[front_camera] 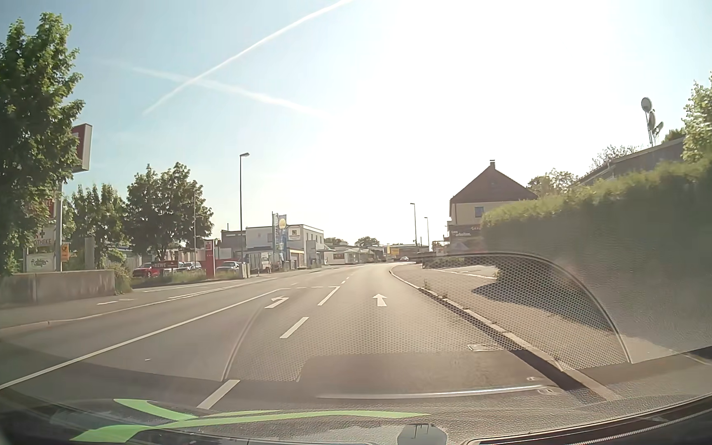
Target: Follow the waypoints while adhering to traffic rules and regulations
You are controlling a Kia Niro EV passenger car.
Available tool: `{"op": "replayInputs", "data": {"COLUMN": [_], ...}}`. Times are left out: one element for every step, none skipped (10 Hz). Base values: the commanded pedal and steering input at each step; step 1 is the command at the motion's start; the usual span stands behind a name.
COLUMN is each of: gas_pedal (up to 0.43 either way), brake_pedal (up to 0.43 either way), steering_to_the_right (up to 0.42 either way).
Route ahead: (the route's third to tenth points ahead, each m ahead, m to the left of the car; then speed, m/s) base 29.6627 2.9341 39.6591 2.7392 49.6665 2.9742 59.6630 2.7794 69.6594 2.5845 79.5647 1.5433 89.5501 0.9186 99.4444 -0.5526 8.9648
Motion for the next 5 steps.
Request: {"op": "replayInputs", "data": {"gas_pedal": [0.189,0.189,0.189,0.189,0.189], "brake_pedal": [0.0,0.0,0.0,0.0,0.0], "steering_to_the_right": [-0.02,-0.015,-0.012,-0.011,-0.012]}}
